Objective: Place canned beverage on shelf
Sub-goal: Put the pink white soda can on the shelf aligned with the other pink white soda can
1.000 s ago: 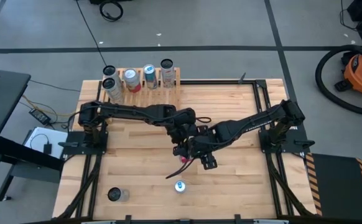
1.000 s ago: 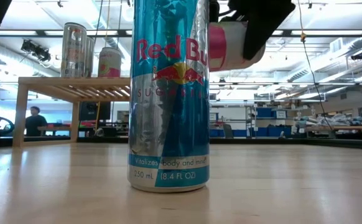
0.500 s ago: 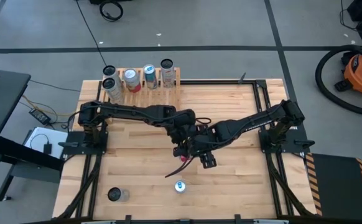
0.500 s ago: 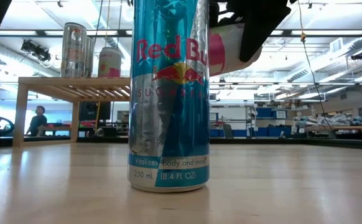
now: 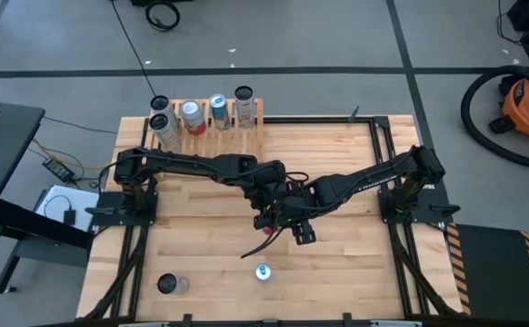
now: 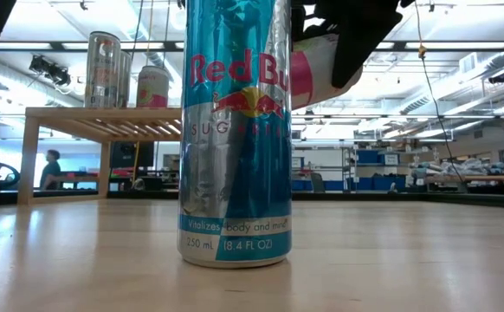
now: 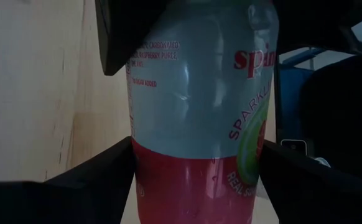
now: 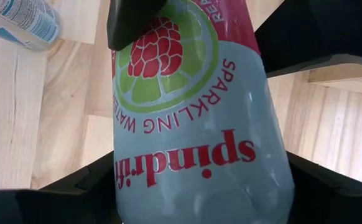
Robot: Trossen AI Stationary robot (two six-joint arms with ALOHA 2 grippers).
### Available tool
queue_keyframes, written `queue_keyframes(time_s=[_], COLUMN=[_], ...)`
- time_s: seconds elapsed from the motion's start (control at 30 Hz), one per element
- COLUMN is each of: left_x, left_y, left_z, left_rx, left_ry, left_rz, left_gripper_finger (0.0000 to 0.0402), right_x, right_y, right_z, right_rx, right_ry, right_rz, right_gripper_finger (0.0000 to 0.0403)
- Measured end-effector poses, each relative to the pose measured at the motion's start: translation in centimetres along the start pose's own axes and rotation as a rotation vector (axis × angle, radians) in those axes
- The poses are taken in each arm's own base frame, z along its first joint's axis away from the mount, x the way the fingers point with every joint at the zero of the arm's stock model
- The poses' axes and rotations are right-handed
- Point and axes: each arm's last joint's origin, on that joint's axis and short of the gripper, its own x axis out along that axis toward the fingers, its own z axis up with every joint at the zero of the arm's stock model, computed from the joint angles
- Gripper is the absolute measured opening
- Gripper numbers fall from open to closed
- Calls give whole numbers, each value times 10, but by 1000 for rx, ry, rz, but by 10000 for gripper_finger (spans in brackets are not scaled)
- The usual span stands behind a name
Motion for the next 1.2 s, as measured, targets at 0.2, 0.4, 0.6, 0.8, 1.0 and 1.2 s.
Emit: queue_keyframes(time_s=[0.2,0.4,0.6,0.8,1.0,1.2], left_x=[0,0,0,-2,-4,-4], left_y=[2,3,5,9,13,13], left_z=[0,0,1,2,2,2], left_rx=[41,48,55,48,11,-31], left_ry=[-7,-18,-31,-32,-37,-32], left_rz=[46,88,137,148,151,149], left_gripper_finger=[315,315,315,315,316,316], right_x=[0,0,0,0,0,0], right_y=[0,-1,-1,-2,-2,-1], right_z=[0,0,-1,-1,-1,0], right_rx=[3,0,-1,11,32,35], right_ry=[0,2,7,5,4,-2], right_rz=[-11,-24,-37,-46,-47,-47], right_gripper_finger=[316,316,316,316,316,316])
